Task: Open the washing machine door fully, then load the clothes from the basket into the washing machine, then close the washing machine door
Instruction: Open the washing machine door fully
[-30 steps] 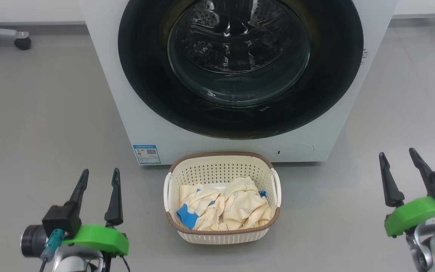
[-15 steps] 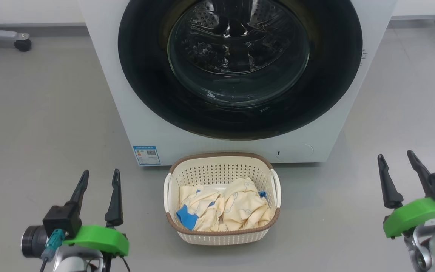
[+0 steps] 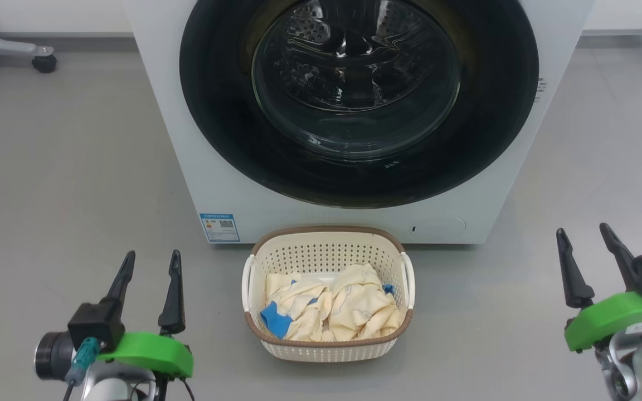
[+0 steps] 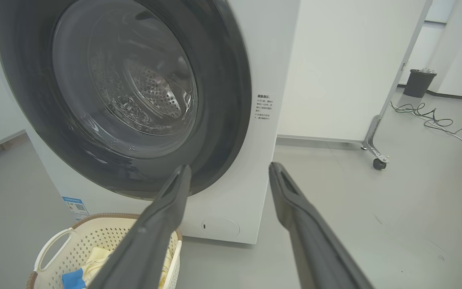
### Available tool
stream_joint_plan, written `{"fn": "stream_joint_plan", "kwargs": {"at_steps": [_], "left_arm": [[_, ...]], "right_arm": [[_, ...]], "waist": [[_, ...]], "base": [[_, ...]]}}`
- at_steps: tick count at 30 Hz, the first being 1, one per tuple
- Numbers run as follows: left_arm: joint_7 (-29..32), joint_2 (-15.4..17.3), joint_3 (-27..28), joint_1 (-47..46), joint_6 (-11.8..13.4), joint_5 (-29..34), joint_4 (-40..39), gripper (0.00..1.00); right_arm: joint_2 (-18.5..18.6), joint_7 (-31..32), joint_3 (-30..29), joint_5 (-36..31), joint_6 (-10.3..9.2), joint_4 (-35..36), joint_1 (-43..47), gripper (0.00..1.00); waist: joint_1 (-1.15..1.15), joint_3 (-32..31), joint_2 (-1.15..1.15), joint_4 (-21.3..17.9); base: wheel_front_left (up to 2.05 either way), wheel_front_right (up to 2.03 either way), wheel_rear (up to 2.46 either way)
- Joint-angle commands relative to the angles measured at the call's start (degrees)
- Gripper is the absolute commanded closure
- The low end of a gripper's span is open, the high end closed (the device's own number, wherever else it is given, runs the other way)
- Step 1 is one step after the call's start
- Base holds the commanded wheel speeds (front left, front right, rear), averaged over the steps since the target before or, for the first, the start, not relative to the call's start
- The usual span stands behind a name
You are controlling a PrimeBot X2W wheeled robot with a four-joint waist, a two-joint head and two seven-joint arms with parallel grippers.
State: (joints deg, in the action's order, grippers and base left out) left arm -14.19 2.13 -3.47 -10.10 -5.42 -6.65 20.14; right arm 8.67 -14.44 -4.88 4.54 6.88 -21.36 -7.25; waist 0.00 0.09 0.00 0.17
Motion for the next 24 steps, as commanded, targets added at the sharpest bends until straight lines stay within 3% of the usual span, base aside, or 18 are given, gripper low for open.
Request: {"fn": "stream_joint_plan", "kwargs": {"at_steps": [1,24], "left_arm": [[-0.81,0.76,1.77,-2.63,0.64,-0.02,-2.06,0.00],[-0.81,0.75,1.98,-3.14,0.19,-0.89,-3.93,0.00]], "right_arm": [[1.22,-0.56,1.16,0.22,0.61,1.45,-2.86,0.00],[0.82,-0.56,-0.05,0.21,0.61,2.17,-3.07,0.00]], "waist": [[0.00,0.03,0.00,-0.12],[0.00,1.40,0.00,-1.38]], "base": [[1.17,1.17,-2.33],[1.20,1.20,-2.40]]}}
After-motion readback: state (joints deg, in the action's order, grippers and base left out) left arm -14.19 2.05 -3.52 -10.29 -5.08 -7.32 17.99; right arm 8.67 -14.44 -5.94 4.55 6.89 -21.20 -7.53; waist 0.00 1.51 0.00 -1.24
